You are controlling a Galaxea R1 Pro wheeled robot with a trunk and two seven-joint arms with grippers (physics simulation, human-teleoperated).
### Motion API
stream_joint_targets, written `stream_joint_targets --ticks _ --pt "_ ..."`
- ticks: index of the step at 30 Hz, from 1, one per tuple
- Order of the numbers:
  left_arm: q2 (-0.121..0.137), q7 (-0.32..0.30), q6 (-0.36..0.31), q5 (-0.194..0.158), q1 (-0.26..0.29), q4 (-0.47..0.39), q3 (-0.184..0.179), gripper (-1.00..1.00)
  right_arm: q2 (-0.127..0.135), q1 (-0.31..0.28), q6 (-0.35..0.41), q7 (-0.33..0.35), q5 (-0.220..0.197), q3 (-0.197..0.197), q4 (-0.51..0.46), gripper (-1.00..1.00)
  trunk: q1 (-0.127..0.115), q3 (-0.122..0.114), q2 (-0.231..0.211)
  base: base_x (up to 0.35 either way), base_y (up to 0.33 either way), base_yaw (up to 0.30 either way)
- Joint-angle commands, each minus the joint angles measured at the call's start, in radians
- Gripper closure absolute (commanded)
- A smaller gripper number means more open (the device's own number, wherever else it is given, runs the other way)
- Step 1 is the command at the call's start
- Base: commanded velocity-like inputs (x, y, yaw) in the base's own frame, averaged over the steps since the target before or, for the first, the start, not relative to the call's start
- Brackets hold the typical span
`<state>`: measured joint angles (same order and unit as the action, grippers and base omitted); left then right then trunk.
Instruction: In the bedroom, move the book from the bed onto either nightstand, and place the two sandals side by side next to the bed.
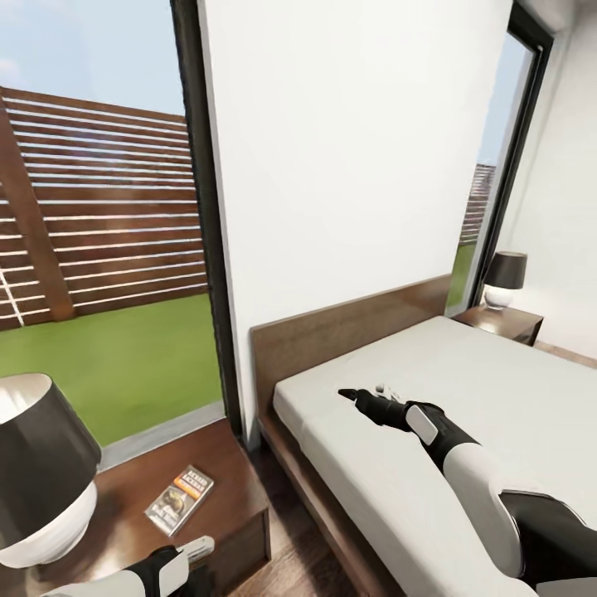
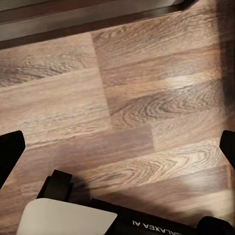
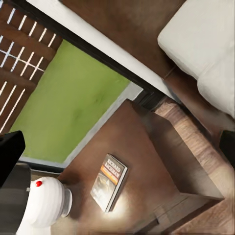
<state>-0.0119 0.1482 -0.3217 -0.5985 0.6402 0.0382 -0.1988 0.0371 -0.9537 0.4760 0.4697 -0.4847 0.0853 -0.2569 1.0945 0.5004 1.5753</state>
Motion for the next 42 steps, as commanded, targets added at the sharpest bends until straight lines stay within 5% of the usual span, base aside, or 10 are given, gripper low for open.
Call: stream_joint_targets --ticks 1,23,42 --pt "0.000 0.003 -0.002 -0.011 0.001 0.001 -0.008 -1.00 0.000 0.000 0.009 0.001 0.000 0.008 -0.001 -1.00 -0.001 0.000 0.001 -0.242 0.000 -0.281" --pt "0.000 0.004 -0.002 -0.011 0.001 0.001 -0.008 -1.00 0.001 0.000 0.009 0.001 0.000 0.008 -0.001 -1.00 -0.001 -0.009 0.001 -0.026 0.000 -0.150" --pt "0.000 0.004 -0.003 -0.011 0.001 0.000 -0.008 -1.00 0.004 0.000 0.009 0.001 -0.002 0.008 0.000 -1.00 -0.073 -0.076 -0.132 0.000 0.000 -0.238"
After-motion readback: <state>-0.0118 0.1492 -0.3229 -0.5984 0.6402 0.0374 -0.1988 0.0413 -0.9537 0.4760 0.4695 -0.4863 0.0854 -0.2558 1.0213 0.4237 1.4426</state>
